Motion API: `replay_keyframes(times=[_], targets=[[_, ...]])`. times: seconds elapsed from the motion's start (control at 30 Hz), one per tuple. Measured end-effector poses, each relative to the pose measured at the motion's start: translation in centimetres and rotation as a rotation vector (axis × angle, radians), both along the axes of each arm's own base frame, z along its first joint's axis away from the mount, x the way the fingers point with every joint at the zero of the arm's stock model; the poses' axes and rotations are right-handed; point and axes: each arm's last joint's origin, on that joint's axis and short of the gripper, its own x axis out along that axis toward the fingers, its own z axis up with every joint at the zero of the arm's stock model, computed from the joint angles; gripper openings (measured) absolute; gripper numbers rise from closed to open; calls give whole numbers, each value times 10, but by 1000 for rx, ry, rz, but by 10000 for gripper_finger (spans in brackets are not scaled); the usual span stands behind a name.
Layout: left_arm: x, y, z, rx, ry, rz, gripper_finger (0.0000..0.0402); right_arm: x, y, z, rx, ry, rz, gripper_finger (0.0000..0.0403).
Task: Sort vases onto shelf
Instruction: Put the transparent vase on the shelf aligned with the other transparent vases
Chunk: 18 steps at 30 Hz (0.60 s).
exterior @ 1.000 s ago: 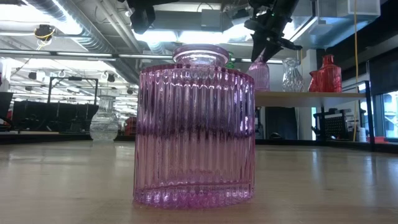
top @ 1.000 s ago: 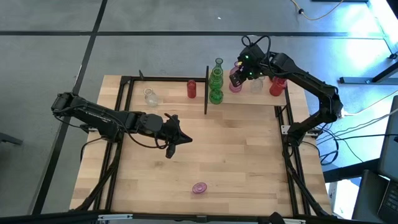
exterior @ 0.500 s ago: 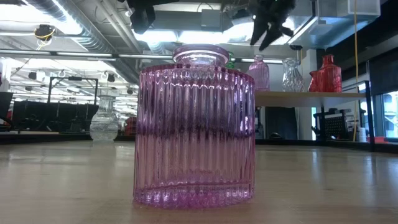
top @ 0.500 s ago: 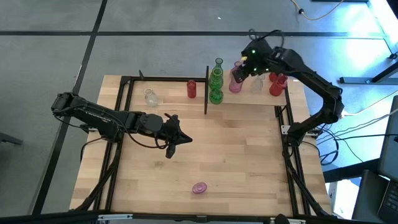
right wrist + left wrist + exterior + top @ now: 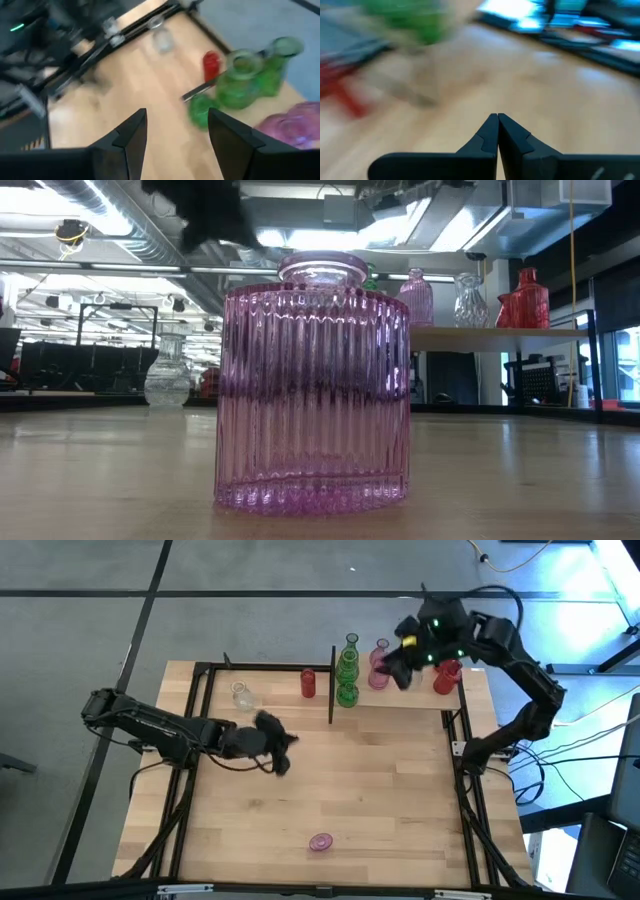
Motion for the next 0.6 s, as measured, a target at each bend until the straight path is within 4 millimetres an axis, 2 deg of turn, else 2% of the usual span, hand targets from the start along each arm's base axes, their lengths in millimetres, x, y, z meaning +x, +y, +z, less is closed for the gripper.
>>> replay_keyframes(times=[0.1, 0.17, 0.43, 0.6], targets=[[-18, 17, -5, 32, 69, 286, 0, 1, 23, 1, -27, 34, 54, 189], [-31, 28, 0, 28, 68, 396, 0, 2, 38, -1, -55, 69, 73, 189], [-80, 64, 50, 100, -49, 462, 0, 11, 79, 0, -194, 90, 91, 188], [-99, 91, 60, 46, 20, 513, 19, 15, 87, 3, -235, 59, 85, 188]])
